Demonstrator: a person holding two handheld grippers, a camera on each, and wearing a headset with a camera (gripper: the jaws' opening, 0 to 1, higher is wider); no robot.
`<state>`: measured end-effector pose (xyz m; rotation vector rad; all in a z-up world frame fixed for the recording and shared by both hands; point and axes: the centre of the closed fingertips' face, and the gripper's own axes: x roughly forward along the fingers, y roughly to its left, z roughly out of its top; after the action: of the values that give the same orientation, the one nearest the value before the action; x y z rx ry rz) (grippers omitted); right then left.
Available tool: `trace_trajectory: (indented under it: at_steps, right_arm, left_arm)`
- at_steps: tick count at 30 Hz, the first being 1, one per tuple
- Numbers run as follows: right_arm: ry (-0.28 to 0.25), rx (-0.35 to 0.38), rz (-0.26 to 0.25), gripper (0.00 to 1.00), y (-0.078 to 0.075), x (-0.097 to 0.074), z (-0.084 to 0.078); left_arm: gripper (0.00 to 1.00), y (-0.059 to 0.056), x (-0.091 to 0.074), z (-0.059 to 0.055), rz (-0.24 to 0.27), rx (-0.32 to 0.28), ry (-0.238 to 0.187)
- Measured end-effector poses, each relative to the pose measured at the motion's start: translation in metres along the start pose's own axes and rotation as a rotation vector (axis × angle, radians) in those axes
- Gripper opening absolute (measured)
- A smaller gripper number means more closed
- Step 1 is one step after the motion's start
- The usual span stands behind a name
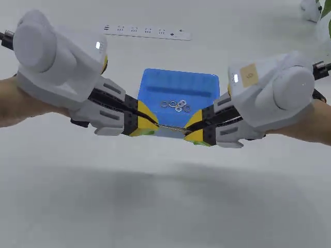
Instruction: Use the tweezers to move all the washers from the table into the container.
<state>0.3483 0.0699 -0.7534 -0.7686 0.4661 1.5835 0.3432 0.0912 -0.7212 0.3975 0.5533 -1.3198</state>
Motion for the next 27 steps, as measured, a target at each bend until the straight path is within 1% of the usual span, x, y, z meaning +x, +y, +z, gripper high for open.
trace_trajectory:
  at_steps: [1,2,4,6,8,10,12,13,15,18,22,25,26,27]
  right_arm:
    - [0.007,-0.002,0.003,0.08,0.000,0.002,-0.002]
    - [0.016,0.002,0.006,0.08,-0.001,0.005,-0.006]
    - [0.034,0.020,0.013,0.08,-0.002,0.011,-0.013]
    - [0.059,0.029,0.016,0.08,-0.002,0.016,-0.022]
    - [0.075,0.040,0.014,0.08,-0.003,0.019,-0.028]
    - [0.094,0.063,0.016,0.08,-0.004,0.022,-0.037]
    - [0.118,0.074,0.020,0.08,-0.003,0.025,-0.045]
    - [0.131,0.076,0.022,0.08,-0.002,0.026,-0.049]
    - [0.144,0.074,0.023,0.08,-0.001,0.028,-0.053]
    - [0.150,0.091,0.024,0.08,-0.001,0.030,-0.058]
    - [0.156,0.100,0.027,0.09,-0.001,0.030,-0.061]
    - [0.161,0.108,0.025,0.09,-0.002,0.031,-0.062]
    - [0.165,0.111,0.027,0.09,-0.002,0.032,-0.062]
    - [0.166,0.112,0.026,0.09,-0.002,0.031,-0.062]
  left_arm:
    - [0.05,0.001,0.002,-0.004,-0.001,-0.007,0.006]
    - [0.05,0.003,0.006,-0.012,-0.005,-0.016,0.024]
    - [0.05,0.006,0.013,-0.022,-0.006,-0.018,0.048]
    - [0.05,0.007,0.020,-0.028,-0.009,-0.024,0.060]
    - [0.06,0.009,0.027,-0.033,0.007,0.001,0.081]
    - [0.06,0.011,0.032,-0.037,0.021,0.021,0.096]
    - [0.06,0.011,0.040,-0.041,0.019,0.011,0.103]
    - [0.06,0.012,0.041,-0.042,0.019,0.012,0.106]
    - [0.06,0.012,0.047,-0.048,0.010,0.003,0.121]
    - [0.06,0.013,0.051,-0.053,0.003,-0.004,0.138]
    - [0.06,0.014,0.054,-0.056,-0.001,-0.007,0.148]
    - [0.06,0.015,0.057,-0.059,0.005,-0.006,0.167]
    - [0.06,0.014,0.058,-0.061,-0.002,-0.013,0.178]
    - [0.06,0.014,0.059,-0.062,-0.001,-0.007,0.184]
